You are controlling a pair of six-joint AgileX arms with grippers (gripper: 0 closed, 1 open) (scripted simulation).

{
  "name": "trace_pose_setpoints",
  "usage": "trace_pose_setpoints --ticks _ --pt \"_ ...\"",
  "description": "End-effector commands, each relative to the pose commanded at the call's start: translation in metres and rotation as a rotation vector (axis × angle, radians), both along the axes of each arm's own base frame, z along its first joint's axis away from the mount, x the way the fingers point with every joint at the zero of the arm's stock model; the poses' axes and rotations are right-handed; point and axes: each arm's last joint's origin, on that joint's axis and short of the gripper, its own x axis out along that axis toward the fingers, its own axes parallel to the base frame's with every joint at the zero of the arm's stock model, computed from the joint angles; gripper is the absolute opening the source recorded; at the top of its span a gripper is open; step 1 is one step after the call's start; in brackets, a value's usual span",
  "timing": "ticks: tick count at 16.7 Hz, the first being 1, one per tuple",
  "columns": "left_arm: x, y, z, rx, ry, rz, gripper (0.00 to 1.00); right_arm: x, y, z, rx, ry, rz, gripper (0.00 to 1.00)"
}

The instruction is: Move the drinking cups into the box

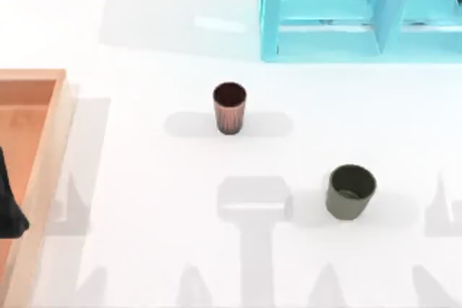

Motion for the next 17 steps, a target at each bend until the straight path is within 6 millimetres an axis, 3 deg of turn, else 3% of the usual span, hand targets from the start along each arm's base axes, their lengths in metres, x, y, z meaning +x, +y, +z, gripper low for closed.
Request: trace_pose_setpoints --ticks 5,7,10,13,17 --pt "0.000 -0.002 0.012 -0.018 0.034 -0.015 1.00 0.000 0.000 0.000 0.000 0.000 0.000 1.00" --pt "0.002 -0.004 0.031 -0.043 0.088 -0.035 1.00 0.000 0.000 0.000 0.000 0.000 0.000 1.00" --pt "0.012 -0.011 0.074 -0.090 0.211 -0.072 1.00 0.000 0.000 0.000 0.000 0.000 0.000 1.00" --pt "0.040 -0.023 0.128 -0.132 0.370 -0.107 1.00 0.000 0.000 0.000 0.000 0.000 0.000 1.00" --pt "0.111 -0.058 0.188 -0.159 0.631 -0.135 1.00 0.000 0.000 0.000 0.000 0.000 0.000 1.00"
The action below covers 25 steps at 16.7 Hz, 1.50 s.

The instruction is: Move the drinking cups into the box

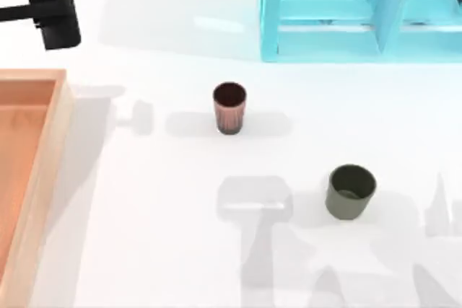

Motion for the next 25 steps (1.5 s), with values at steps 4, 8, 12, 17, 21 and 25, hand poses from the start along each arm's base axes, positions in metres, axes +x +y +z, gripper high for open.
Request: trace_pose_setpoints --ticks 4,8,12,17,21,25 --pt "0.085 -0.060 0.009 0.035 0.279 -0.026 1.00 0.000 0.000 0.000 0.000 0.000 0.000 1.00" --pt "0.143 -0.128 -0.021 0.104 0.510 -0.032 1.00 0.000 0.000 0.000 0.000 0.000 0.000 1.00" --pt "0.171 -0.186 -0.061 0.166 0.651 -0.026 1.00 0.000 0.000 0.000 0.000 0.000 0.000 1.00" --pt "0.180 -0.229 -0.099 0.212 0.727 -0.017 1.00 0.000 0.000 0.000 0.000 0.000 0.000 1.00" --pt "0.180 -0.235 -0.104 0.217 0.734 -0.016 1.00 0.000 0.000 0.000 0.000 0.000 0.000 1.00" --pt "0.181 -0.234 -0.105 0.216 0.736 -0.012 1.00 0.000 0.000 0.000 0.000 0.000 0.000 1.00"
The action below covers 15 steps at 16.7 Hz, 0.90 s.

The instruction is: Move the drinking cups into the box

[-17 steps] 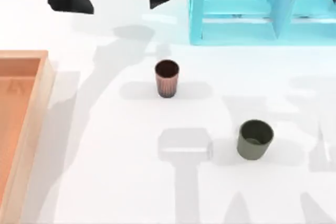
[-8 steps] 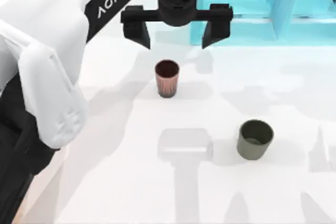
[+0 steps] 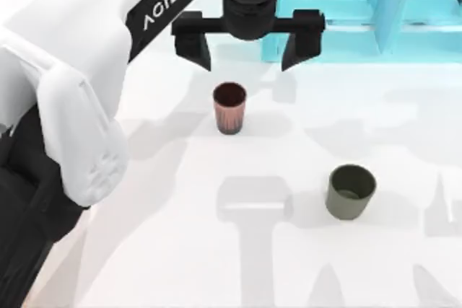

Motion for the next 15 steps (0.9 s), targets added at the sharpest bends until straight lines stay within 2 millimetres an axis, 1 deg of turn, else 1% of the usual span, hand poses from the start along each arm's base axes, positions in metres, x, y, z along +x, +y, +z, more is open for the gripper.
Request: trace_pose_setpoints --ticks 1,3,7,10,12,15 --pt "0.001 -0.001 -0.003 0.000 0.000 -0.001 1.00 0.000 0.000 0.000 0.000 0.000 0.000 1.00" --pt "0.005 -0.002 -0.016 0.000 -0.001 -0.004 1.00 0.000 0.000 0.000 0.000 0.000 0.000 1.00" --pt "0.014 -0.004 -0.058 -0.001 -0.003 -0.004 1.00 0.000 0.000 0.000 0.000 0.000 0.000 1.00" --pt "0.017 -0.003 -0.088 -0.001 -0.002 -0.004 1.00 0.000 0.000 0.000 0.000 0.000 0.000 1.00" --pt "0.018 -0.002 -0.096 0.000 -0.001 -0.004 1.00 0.000 0.000 0.000 0.000 0.000 0.000 1.00" --pt "0.018 -0.002 -0.097 0.000 -0.001 -0.004 1.00 0.000 0.000 0.000 0.000 0.000 0.000 1.00"
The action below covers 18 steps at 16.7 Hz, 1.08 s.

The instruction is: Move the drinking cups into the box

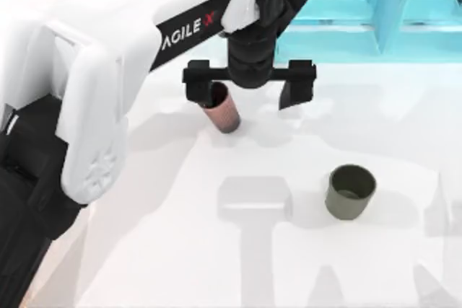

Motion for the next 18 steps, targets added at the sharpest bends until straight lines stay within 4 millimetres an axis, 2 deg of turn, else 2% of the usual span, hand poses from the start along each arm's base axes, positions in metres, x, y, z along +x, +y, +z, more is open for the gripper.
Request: trace_pose_setpoints --ticks 1,14,18 --pt "0.0000 0.0000 0.0000 0.000 0.000 0.000 1.00 0.0000 0.0000 0.0000 0.000 0.000 0.000 1.00" --pt "0.0000 0.0000 0.0000 0.000 0.000 0.000 0.02 0.0000 0.0000 0.0000 0.000 0.000 0.000 1.00" --pt "0.0000 0.0000 0.0000 0.000 0.000 0.000 0.00 0.0000 0.0000 0.0000 0.000 0.000 0.000 1.00"
